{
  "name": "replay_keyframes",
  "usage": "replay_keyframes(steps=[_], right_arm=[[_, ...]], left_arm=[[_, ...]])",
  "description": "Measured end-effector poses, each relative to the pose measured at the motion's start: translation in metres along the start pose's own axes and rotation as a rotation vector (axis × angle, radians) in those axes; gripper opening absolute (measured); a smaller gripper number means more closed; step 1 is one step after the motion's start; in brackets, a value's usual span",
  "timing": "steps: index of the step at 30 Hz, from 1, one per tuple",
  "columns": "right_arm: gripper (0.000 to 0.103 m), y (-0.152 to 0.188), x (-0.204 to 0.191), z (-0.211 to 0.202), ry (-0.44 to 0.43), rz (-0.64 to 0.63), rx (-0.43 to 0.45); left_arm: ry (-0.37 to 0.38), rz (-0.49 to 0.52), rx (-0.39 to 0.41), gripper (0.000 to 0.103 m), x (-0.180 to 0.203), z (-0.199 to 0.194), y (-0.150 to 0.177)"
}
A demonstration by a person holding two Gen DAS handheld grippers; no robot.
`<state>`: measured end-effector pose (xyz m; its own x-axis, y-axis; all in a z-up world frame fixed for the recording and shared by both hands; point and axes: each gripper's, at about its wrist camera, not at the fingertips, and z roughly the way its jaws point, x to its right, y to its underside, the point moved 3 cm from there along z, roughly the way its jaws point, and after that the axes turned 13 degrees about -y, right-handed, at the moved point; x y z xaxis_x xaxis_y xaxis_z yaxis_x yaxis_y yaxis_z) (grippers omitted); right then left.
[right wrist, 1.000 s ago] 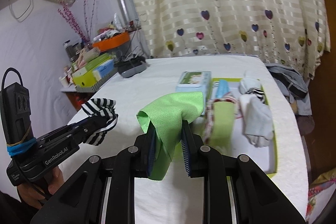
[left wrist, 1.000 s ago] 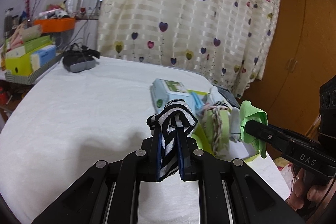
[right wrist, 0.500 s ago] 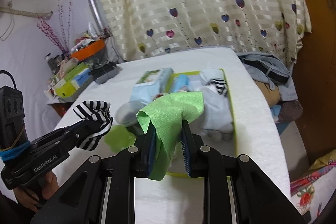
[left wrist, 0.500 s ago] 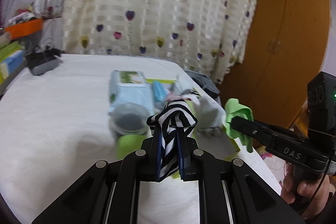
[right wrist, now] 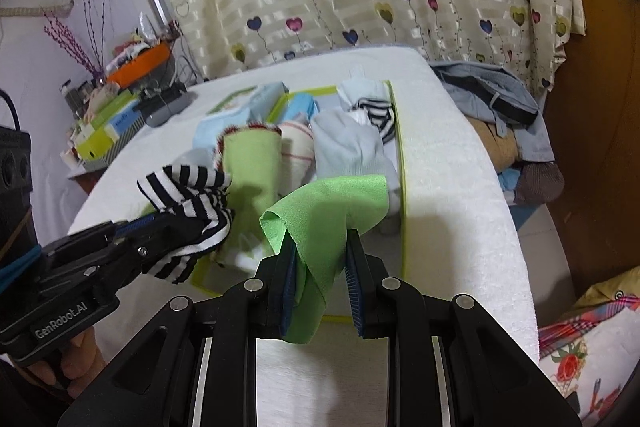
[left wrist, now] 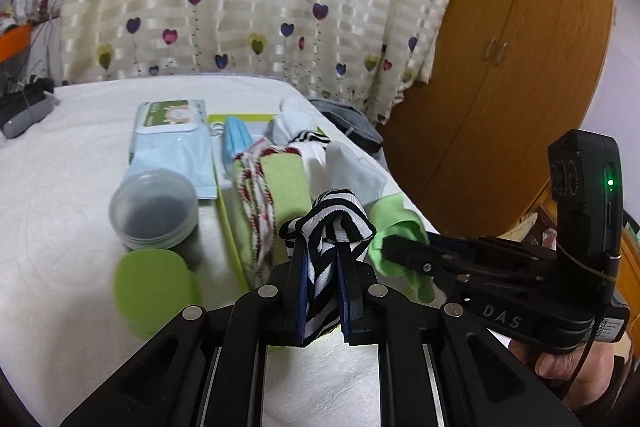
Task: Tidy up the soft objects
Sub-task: 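Lower the sock and cloth into the box and open both tools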
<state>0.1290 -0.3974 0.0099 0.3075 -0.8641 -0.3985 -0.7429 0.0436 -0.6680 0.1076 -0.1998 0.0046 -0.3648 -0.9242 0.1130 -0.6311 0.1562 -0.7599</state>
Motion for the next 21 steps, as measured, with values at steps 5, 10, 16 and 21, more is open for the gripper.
replay_keyframes(steps=[5,10,16,21], right_arm=[[0.024,0.003,0.007,0.007,0.004,0.008,-0.024],[0.024,0.003,0.010,0.009,0.007,0.005,-0.033],[0.041,0.003,0.008,0.007,0.026,-0.022,-0.038],[0.041,0.004,0.004,0.002,0.022,-0.050,-0.029]], left_arm=[[0.005,0.021,-0.035,0.012,0.006,0.013,0.002],[-0.008,0.030,-0.056,0.012,0.008,0.024,0.002],[-0.011,0.036,-0.083,0.012,0.012,0.036,0.003],[-0.007,0.039,-0.084,0.021,0.013,0.036,0.003]])
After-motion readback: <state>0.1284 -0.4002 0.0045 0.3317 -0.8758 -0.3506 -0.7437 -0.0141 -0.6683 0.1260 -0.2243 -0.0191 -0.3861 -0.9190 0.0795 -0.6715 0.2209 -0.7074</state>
